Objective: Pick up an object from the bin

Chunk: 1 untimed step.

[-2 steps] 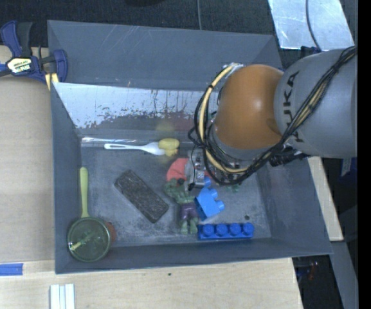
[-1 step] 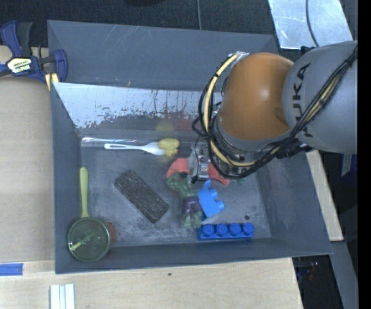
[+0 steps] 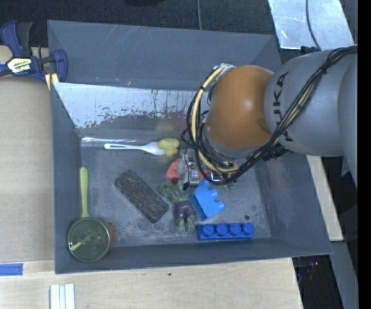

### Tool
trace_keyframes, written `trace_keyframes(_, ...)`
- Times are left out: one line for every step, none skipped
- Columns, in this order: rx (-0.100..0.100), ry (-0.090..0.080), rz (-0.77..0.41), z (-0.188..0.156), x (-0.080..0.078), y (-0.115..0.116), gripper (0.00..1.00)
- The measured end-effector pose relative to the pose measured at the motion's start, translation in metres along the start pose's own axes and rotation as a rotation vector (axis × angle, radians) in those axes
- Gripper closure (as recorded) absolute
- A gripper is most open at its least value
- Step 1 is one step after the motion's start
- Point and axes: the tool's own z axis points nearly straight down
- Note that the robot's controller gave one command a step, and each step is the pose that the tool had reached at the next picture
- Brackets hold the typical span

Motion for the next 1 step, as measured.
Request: trace_keyframes(0.001,0.004,0.01,-0.0418,-0.0041,0.0057,1.0)
